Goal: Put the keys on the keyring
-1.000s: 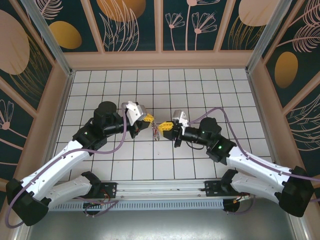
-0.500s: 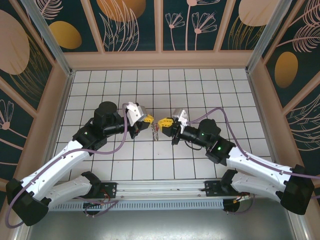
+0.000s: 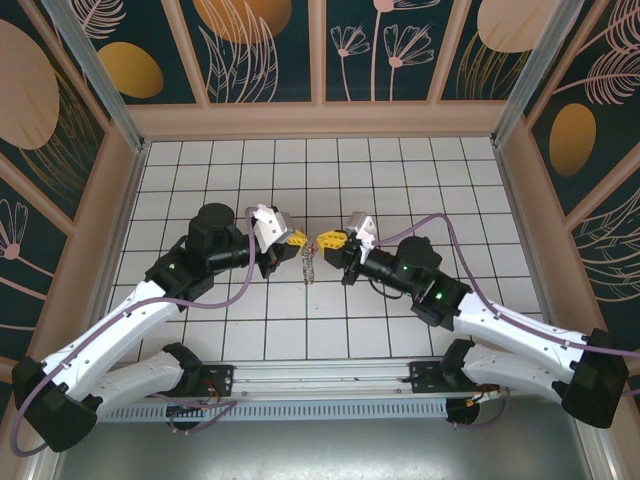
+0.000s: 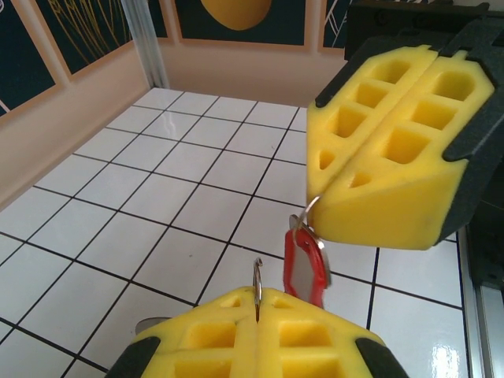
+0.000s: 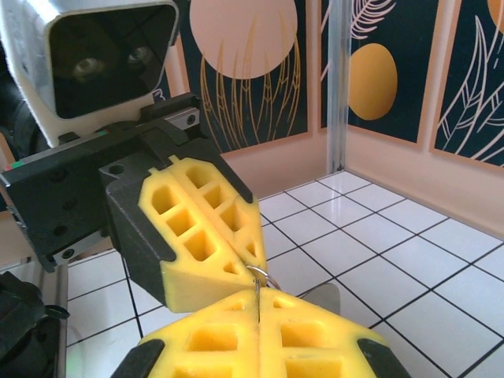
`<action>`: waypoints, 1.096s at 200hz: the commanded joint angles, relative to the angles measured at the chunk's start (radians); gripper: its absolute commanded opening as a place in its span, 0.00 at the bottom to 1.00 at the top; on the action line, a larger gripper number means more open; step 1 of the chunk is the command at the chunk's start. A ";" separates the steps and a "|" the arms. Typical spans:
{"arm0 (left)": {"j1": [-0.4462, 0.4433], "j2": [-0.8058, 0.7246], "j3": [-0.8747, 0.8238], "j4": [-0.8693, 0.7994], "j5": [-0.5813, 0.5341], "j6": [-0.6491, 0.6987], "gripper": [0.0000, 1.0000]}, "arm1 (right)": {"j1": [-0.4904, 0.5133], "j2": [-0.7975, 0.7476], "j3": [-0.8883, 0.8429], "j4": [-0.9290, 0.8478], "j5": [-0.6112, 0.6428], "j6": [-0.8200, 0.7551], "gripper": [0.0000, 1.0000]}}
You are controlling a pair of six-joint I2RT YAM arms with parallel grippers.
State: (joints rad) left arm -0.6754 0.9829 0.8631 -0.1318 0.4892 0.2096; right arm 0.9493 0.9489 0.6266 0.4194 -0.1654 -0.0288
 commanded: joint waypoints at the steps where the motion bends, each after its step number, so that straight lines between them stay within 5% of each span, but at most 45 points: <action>1: -0.003 -0.007 -0.002 0.012 0.007 0.019 0.00 | 0.008 0.023 0.054 -0.011 0.046 -0.025 0.00; 219: -0.003 -0.020 -0.013 0.011 0.001 0.022 0.00 | 0.026 0.079 0.070 0.028 0.012 -0.032 0.00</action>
State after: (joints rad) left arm -0.6754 0.9798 0.8600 -0.1352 0.4858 0.2100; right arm 0.9627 1.0248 0.6540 0.4053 -0.1574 -0.0475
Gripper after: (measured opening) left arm 0.043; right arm 0.049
